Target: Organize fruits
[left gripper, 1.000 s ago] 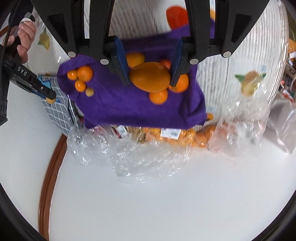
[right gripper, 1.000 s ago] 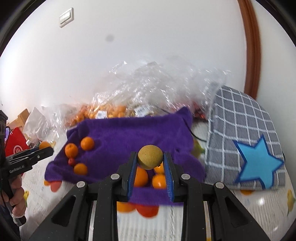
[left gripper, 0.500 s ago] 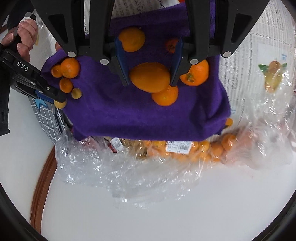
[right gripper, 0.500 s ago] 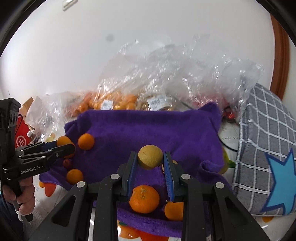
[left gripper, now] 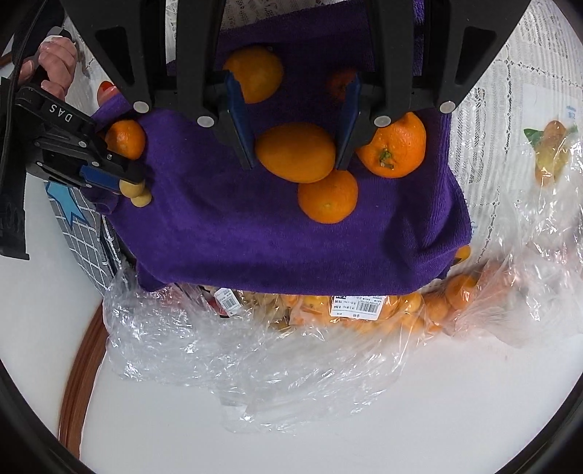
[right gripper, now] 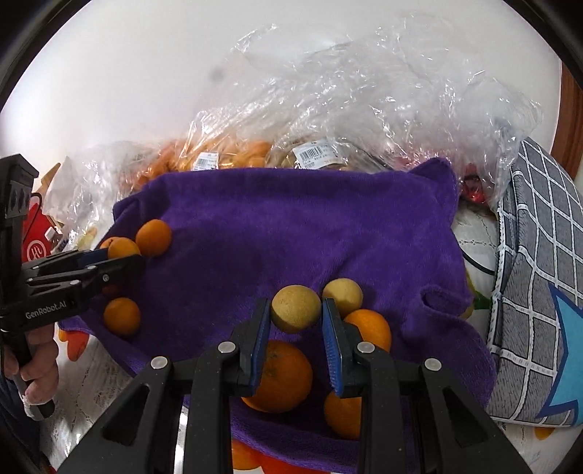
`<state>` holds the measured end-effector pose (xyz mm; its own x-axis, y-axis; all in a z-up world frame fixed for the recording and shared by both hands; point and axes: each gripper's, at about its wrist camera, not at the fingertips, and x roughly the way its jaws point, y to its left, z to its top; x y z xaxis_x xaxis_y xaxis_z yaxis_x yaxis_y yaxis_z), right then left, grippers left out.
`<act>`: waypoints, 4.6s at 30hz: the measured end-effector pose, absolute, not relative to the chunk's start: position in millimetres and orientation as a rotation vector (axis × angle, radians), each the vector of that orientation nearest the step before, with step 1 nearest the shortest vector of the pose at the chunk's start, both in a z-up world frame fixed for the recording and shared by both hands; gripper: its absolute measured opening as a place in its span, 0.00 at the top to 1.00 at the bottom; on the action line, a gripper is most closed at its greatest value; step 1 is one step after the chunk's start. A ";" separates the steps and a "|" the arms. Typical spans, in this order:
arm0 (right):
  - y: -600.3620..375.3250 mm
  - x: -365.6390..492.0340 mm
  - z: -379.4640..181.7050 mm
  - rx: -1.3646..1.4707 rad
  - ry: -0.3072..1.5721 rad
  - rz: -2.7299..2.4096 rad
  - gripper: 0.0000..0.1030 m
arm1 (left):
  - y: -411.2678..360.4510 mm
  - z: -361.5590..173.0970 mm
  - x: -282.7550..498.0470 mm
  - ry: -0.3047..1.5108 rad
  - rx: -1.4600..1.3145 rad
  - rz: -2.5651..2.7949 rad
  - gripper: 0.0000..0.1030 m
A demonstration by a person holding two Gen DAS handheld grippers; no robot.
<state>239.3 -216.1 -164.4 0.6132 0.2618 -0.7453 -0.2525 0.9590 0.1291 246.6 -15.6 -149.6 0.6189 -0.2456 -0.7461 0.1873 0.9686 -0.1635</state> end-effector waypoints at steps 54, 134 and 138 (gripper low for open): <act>-237.5 15.4 -10.4 0.070 0.696 -0.028 0.07 | -6.3 -17.4 46.5 0.692 -0.078 -0.108 0.17; -251.1 -52.3 7.6 0.108 0.633 -0.082 0.04 | -16.8 13.9 1.7 0.623 -0.018 -0.048 0.14; -251.8 -53.6 7.7 0.108 0.630 -0.081 0.04 | -16.4 14.2 1.4 0.622 -0.021 -0.047 0.14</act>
<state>-53.6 -251.8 7.7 0.8049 -0.0427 -0.5919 0.1087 0.9911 0.0763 1.4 -16.4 14.2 0.8116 -0.0505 -0.5820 0.0382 0.9987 -0.0335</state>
